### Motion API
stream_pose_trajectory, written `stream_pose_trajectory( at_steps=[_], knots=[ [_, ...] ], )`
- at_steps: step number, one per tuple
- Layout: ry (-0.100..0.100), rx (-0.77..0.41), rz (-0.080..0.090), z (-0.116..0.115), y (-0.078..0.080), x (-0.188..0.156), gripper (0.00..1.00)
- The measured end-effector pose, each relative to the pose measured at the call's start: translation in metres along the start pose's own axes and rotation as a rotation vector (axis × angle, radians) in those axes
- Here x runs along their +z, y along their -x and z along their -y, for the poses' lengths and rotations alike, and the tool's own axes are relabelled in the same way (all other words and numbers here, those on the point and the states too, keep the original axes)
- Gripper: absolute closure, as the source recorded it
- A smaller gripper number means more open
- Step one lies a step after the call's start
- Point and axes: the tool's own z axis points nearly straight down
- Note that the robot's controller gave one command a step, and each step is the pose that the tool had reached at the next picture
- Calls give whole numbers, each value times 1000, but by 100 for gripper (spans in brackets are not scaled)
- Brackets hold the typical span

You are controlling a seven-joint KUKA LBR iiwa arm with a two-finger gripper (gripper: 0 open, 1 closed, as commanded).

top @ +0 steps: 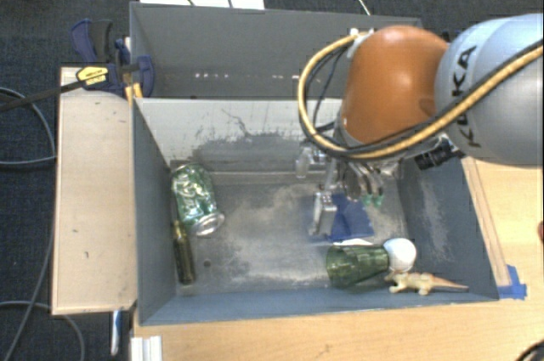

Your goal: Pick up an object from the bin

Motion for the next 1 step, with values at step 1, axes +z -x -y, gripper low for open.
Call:
stream_pose_trajectory(
  at_steps=[1],
  knots=[
    [1,3,8,1,2,-5,0]
  ],
)
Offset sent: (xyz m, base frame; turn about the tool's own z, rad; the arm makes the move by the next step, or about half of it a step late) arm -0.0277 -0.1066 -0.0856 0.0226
